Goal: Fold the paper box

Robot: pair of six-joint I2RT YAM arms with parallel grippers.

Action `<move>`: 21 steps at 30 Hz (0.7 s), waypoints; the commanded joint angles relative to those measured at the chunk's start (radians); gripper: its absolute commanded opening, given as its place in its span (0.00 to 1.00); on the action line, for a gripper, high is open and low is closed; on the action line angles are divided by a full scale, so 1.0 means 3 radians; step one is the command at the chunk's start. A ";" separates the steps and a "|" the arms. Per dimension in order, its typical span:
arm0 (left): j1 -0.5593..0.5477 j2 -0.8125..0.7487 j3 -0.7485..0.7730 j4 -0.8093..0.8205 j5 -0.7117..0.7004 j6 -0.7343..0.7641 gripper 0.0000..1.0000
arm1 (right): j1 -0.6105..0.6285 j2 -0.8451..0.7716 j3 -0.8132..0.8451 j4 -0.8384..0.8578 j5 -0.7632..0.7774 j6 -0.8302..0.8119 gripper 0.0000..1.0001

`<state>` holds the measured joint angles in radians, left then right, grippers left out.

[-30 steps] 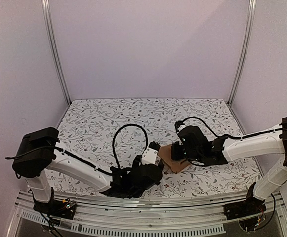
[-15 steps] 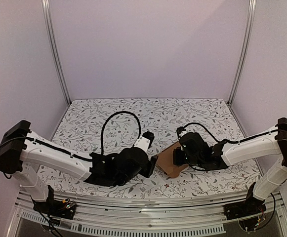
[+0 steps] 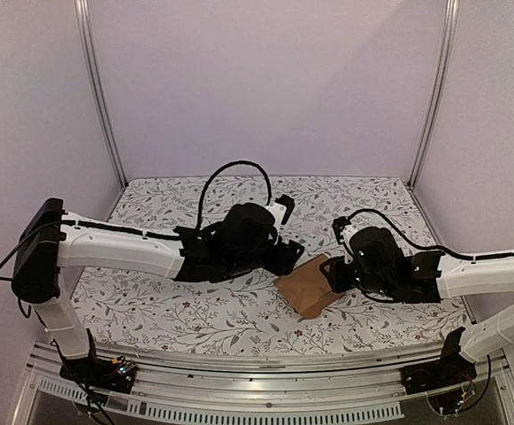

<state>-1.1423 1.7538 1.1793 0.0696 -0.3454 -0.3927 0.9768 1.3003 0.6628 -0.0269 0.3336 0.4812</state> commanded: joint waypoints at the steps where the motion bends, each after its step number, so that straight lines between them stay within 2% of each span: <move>1: 0.0261 0.0268 0.0236 -0.0349 0.0548 0.0099 0.62 | -0.0011 -0.0288 0.0046 -0.0553 0.0010 -0.0061 0.39; 7: 0.0524 0.0678 0.0663 -0.0679 0.1144 0.0003 0.66 | -0.0072 -0.0371 0.0156 -0.1084 0.0104 -0.0114 0.76; 12: 0.0706 0.0913 0.0774 -0.0738 0.1556 -0.0211 0.66 | -0.0223 -0.0298 0.0221 -0.1263 -0.0229 -0.0228 0.81; 16: 0.0781 0.1074 0.0878 -0.0742 0.1902 -0.0173 0.67 | -0.0358 -0.0104 0.0308 -0.1373 -0.0561 -0.0041 0.82; 21: 0.0847 0.1279 0.1019 -0.0748 0.2140 -0.0167 0.66 | -0.0375 0.0023 0.0331 -0.1242 -0.0692 0.0266 0.82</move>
<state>-0.9077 2.0911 1.4372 -0.1375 0.1883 -0.4385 0.8722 1.2804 0.7357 -0.3927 0.1963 0.4774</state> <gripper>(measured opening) 0.665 0.822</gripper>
